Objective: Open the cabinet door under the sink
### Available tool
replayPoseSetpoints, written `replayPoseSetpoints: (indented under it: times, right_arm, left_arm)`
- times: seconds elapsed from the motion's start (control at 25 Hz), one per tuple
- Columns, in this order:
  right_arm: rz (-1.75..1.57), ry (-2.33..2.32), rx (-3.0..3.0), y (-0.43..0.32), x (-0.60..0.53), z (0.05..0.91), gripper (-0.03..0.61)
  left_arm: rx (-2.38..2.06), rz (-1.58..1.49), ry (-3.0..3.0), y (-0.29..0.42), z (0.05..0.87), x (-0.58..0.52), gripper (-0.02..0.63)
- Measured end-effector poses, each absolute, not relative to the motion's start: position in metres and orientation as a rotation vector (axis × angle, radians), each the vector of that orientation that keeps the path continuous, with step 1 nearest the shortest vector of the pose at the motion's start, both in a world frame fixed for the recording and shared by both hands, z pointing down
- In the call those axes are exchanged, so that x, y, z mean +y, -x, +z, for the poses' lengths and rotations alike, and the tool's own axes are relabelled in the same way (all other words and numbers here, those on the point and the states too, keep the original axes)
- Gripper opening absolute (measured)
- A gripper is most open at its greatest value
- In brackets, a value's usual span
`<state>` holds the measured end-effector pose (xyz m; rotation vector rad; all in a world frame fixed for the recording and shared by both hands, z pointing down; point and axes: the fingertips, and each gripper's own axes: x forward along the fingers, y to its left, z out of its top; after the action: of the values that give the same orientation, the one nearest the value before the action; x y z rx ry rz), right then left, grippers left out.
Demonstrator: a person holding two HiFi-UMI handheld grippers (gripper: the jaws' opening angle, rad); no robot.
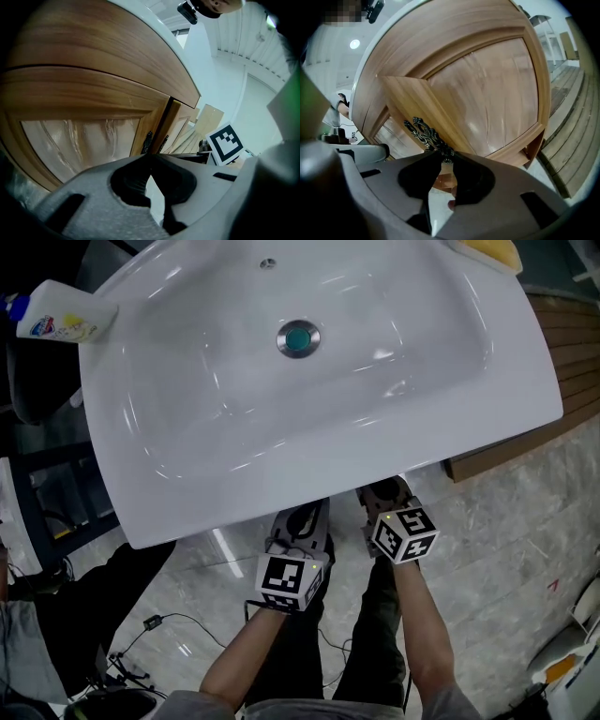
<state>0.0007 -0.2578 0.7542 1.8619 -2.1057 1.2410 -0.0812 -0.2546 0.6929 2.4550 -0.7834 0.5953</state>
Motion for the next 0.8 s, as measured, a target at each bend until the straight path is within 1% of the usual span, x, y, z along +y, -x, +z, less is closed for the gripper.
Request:
replayPoseSetpoints:
  times: [0.56,0.8]
  right_arm:
    - [1.205,-1.55,-2.266,-0.006,-0.215,0.757,0.083]
    - [1.191,-1.463,-2.302,-0.007,-0.198,0.754,0.083]
  left_arm:
    - [-1.166,0.532,-2.27,0.063,0.691,-0.197,0.008]
    - [-1.254,0.508,-2.21,0.064,0.686,-0.169,0.008]
